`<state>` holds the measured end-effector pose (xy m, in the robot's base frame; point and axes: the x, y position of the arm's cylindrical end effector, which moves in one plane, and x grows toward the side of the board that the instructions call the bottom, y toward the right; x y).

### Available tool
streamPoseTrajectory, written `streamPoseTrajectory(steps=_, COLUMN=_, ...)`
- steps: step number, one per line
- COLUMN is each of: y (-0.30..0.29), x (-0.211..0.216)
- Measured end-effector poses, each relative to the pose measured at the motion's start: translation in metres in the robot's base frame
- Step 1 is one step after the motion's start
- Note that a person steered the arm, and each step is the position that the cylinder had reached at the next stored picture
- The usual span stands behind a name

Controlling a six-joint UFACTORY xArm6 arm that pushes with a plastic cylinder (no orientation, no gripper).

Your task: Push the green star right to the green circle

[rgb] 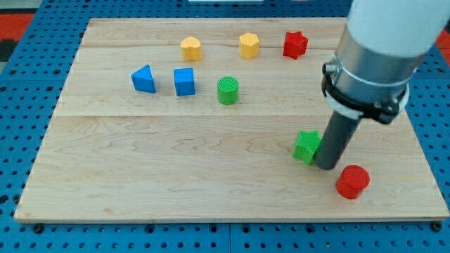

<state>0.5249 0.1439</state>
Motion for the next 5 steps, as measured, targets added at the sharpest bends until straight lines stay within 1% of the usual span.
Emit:
streamPoseTrajectory(steps=1, y=-0.021, x=-0.031)
streamPoseTrajectory(steps=2, y=-0.004, x=0.011)
streamPoseTrajectory(steps=3, y=-0.041, x=-0.002)
streamPoseTrajectory(steps=4, y=-0.043, x=-0.047)
streamPoseTrajectory(steps=5, y=-0.043, x=-0.082)
